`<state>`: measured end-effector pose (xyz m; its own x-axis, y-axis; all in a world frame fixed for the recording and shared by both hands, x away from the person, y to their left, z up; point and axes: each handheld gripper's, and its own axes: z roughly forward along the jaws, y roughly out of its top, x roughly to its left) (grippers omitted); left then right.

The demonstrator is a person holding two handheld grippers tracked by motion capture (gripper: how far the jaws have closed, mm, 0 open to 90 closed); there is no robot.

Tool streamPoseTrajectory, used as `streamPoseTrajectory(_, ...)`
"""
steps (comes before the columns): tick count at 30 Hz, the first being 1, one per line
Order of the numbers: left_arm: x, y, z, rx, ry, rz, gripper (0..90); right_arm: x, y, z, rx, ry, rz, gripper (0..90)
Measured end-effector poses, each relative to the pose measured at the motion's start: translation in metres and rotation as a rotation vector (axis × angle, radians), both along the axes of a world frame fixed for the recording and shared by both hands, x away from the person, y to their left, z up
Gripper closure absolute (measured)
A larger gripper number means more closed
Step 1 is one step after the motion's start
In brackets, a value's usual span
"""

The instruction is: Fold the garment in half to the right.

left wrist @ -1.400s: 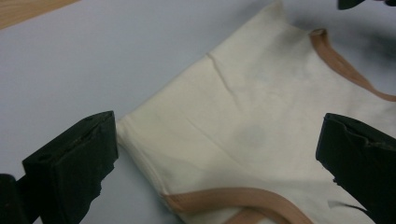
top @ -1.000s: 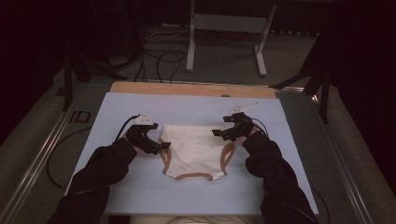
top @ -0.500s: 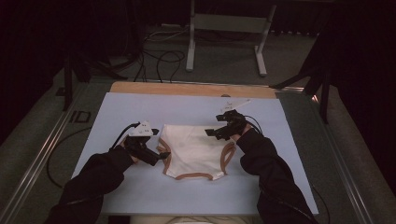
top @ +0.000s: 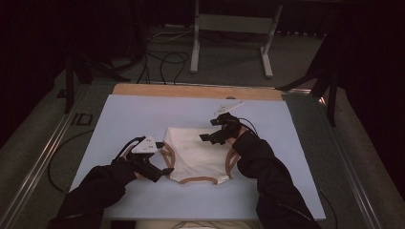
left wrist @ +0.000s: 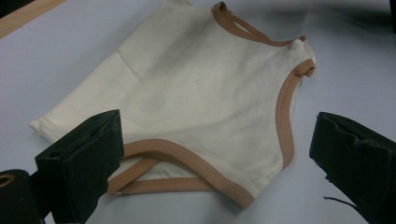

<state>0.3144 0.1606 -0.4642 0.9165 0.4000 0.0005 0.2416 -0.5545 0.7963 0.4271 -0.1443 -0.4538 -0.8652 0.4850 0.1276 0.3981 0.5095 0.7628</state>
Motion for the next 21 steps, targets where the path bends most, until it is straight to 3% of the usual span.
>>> streamPoseTrajectory(6, -0.007, -0.002, -0.005, 0.018, -0.001, -0.024, 2.5, 0.002, 0.015, -0.002, -0.007, 0.013, 0.027, 14.2)
streamPoseTrajectory(7, -0.009, -0.003, -0.007, 0.016, 0.015, -0.031, 2.5, 0.002, 0.018, -0.003, -0.007, 0.016, 0.032, 14.4)
streamPoseTrajectory(15, -0.017, -0.005, -0.014, 0.028, 0.002, -0.048, 4.4, 0.005, 0.039, -0.007, -0.018, 0.025, 0.053, 14.2)
streamPoseTrajectory(21, -0.021, -0.011, -0.025, 0.070, 0.001, -0.072, 6.9, 0.009, 0.059, -0.009, -0.034, 0.017, 0.077, 14.0)
